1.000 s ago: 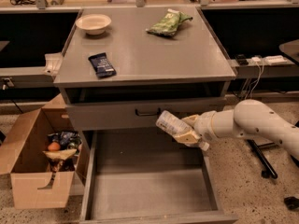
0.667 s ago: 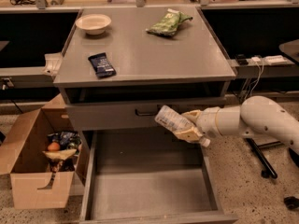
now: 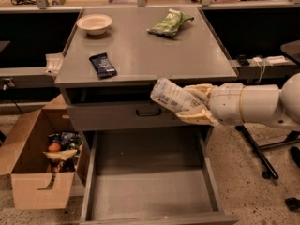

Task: Pick blue plastic bottle from middle drawer and place on counter

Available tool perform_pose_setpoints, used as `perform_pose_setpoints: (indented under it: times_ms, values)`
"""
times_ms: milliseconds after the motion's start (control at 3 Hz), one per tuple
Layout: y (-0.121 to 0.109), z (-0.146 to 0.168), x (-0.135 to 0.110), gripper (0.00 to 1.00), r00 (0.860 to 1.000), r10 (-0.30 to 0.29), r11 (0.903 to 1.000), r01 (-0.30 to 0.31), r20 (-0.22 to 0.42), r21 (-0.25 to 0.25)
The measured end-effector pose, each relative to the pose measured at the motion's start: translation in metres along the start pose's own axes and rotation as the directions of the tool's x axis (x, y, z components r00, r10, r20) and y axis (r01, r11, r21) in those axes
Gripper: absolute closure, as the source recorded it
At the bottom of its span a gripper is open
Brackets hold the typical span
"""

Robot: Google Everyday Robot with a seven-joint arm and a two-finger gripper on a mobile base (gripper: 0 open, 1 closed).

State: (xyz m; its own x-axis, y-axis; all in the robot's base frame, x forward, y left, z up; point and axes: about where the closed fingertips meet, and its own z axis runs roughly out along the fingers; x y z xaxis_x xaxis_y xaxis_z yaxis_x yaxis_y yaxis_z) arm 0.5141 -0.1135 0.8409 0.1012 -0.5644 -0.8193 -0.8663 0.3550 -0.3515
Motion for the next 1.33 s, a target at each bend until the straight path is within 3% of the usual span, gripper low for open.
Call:
perform_pose_setpoints:
  times_ms: [333,667,1000,1333]
  values:
    - [0.000,0.000,0.000,1.00,1.000,0.000,1.0000,0.000,0.000,0.000]
    - [-0.029,0.002,-0.018,1.00,1.000,-0.002,0.9997,0.002,-0.001,0.026]
    - [-0.098,0.004,-0.052,1.00,1.000,0.014,0.9970,-0.012,-0.027,0.077]
    - [-0.166,0.016,-0.067,1.00,0.996,0.077,0.9883,-0.071,-0.042,0.135]
